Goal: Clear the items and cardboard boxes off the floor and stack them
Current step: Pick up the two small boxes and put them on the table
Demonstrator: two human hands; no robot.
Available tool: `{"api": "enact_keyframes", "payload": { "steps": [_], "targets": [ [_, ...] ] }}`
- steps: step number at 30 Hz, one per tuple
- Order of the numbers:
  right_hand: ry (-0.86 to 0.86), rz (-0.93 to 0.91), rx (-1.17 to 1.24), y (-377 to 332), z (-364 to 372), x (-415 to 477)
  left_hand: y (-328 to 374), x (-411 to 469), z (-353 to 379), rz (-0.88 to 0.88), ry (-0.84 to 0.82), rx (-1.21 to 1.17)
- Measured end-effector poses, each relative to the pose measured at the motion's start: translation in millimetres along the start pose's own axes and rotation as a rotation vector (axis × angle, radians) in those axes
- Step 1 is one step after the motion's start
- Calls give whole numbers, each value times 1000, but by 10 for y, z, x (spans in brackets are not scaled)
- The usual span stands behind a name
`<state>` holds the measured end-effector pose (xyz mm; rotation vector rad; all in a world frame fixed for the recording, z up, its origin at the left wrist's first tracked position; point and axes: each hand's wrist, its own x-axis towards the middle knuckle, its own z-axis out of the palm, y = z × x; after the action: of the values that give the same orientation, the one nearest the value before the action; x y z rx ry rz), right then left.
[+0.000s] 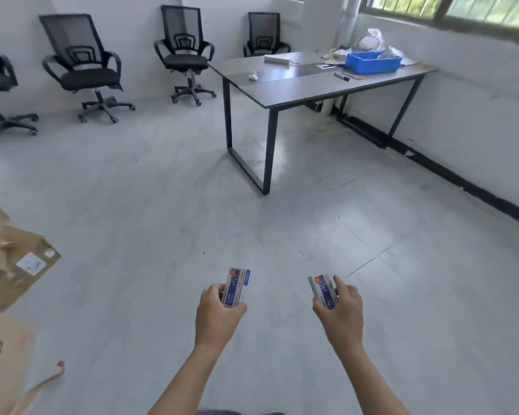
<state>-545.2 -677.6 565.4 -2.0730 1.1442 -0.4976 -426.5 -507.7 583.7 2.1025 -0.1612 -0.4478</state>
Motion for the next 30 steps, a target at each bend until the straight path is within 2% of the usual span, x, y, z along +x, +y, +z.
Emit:
{"api": "enact_keyframes", "payload": {
  "steps": [14,23,30],
  "targets": [
    [177,157,-6,744,-740,846,854,458,1224,69,-130,103],
    [290,258,-98,1236,-1405,2099,1742,1339,2618,50,-256,57],
    [363,342,-125,1590,-1904,3123,2582,1900,3645,136,-369,61]
  ]
}}
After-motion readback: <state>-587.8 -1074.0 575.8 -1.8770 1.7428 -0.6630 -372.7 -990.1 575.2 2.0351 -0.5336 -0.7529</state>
